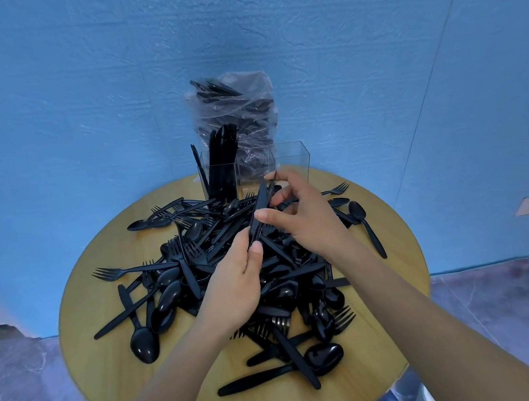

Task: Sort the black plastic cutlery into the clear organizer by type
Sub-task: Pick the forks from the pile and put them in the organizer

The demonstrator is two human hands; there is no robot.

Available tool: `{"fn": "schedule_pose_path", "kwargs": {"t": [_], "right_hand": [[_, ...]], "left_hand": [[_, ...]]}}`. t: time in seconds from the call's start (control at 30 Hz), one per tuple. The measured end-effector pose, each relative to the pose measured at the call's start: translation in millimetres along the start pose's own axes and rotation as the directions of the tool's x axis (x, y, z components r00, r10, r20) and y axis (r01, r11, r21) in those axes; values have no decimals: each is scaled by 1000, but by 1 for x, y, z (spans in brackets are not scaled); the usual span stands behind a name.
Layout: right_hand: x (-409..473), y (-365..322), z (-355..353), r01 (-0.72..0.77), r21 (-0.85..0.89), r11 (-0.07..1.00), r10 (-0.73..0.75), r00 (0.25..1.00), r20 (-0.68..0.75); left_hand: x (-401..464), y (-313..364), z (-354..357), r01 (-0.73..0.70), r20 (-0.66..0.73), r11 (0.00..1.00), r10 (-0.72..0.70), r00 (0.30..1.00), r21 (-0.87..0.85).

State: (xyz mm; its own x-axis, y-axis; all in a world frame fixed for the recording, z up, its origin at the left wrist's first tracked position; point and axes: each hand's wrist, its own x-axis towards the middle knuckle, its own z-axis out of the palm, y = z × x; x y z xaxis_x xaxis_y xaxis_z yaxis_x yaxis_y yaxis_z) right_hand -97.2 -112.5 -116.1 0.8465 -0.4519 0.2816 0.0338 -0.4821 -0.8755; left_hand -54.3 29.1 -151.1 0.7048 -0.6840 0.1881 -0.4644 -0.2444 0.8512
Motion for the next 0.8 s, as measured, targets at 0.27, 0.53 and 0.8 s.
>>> {"fn": "schedule_pose_path", "kwargs": {"t": [0.27,0.53,0.8], "right_hand": [[-8,-2,-1,33,142,989,-19,995,-102],[-7,0,-8,6,352,936,58,983,-171],[0,2,-10,-20,330,944,60,992,-111]], "left_hand": [[-2,8,-3,86,79,950,-65,995,-301],[1,6,-10,252,172,833,-191,966,-492],[3,9,-7,285,225,865,-207,952,-413]]}}
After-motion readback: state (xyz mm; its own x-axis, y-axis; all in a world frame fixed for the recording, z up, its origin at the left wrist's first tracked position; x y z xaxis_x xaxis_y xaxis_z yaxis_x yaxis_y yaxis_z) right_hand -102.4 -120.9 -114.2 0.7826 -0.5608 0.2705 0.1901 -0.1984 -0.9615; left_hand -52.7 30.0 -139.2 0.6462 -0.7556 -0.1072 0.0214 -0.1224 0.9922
